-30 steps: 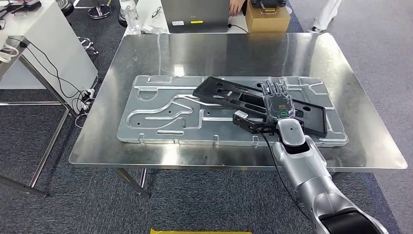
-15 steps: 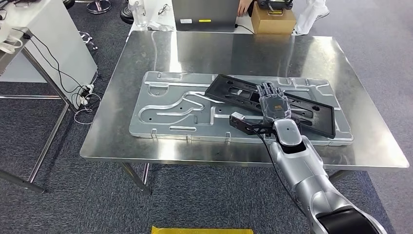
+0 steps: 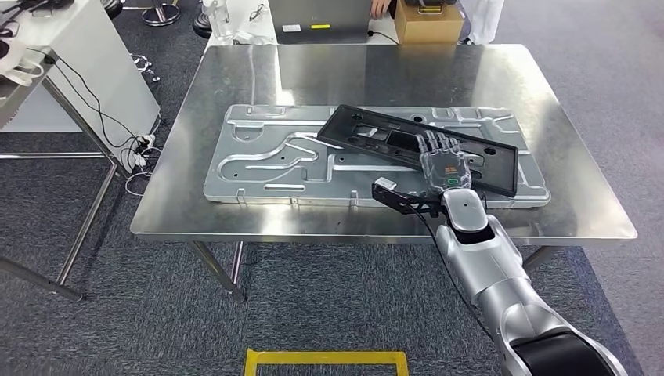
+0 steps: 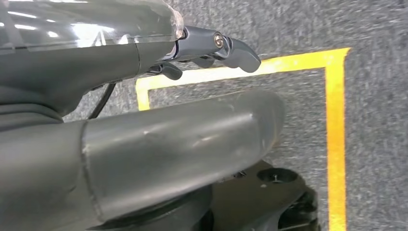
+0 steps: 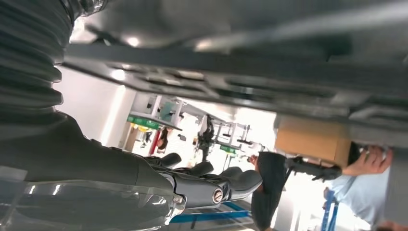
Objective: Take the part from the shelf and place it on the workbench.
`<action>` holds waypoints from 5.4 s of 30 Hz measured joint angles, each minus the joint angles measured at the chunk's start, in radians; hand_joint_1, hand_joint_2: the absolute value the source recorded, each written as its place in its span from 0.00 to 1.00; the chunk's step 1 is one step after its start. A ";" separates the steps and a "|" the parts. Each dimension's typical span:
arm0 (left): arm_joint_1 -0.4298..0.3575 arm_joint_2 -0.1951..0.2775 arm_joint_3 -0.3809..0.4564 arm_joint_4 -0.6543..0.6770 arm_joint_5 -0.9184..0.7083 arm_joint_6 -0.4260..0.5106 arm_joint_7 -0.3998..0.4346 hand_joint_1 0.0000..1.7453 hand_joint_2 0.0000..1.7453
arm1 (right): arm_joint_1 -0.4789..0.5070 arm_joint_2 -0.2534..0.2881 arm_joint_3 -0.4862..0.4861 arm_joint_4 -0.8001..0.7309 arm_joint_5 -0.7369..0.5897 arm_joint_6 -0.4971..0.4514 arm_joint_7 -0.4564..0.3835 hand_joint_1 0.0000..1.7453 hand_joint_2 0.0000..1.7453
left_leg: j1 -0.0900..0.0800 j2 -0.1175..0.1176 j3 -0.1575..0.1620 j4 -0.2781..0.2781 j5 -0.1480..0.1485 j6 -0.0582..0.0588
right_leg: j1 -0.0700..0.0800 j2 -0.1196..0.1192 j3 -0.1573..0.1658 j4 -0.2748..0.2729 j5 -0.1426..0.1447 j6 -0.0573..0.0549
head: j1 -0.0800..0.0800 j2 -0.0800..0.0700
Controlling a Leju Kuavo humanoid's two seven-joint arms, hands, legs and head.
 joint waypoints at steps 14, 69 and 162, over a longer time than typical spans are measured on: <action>-0.005 0.000 0.002 0.000 0.001 0.000 0.002 0.00 0.00 | 0.002 0.000 0.002 0.009 -0.002 -0.002 -0.003 0.00 1.00 | -0.007 0.003 0.161 -0.293 0.119 0.060 | -0.010 0.004 -0.133 0.232 -0.125 0.064 | 0.002 0.000; 0.010 -0.027 0.192 0.000 0.061 0.100 -0.019 0.00 0.00 | 0.800 0.216 -0.872 0.371 -0.667 -0.298 -0.218 0.00 0.00 | 0.010 0.045 0.205 -0.276 0.058 0.007 | 0.005 -0.050 0.033 0.027 -0.044 0.035 | 0.002 0.000; 0.003 -0.058 0.244 0.000 0.042 0.128 -0.015 0.00 0.00 | 0.754 0.216 -1.129 0.617 -0.664 -0.020 -0.134 0.00 0.00 | -0.010 0.049 0.199 -0.294 0.078 0.023 | 0.009 -0.097 0.095 0.001 -0.088 0.024 | -0.005 0.000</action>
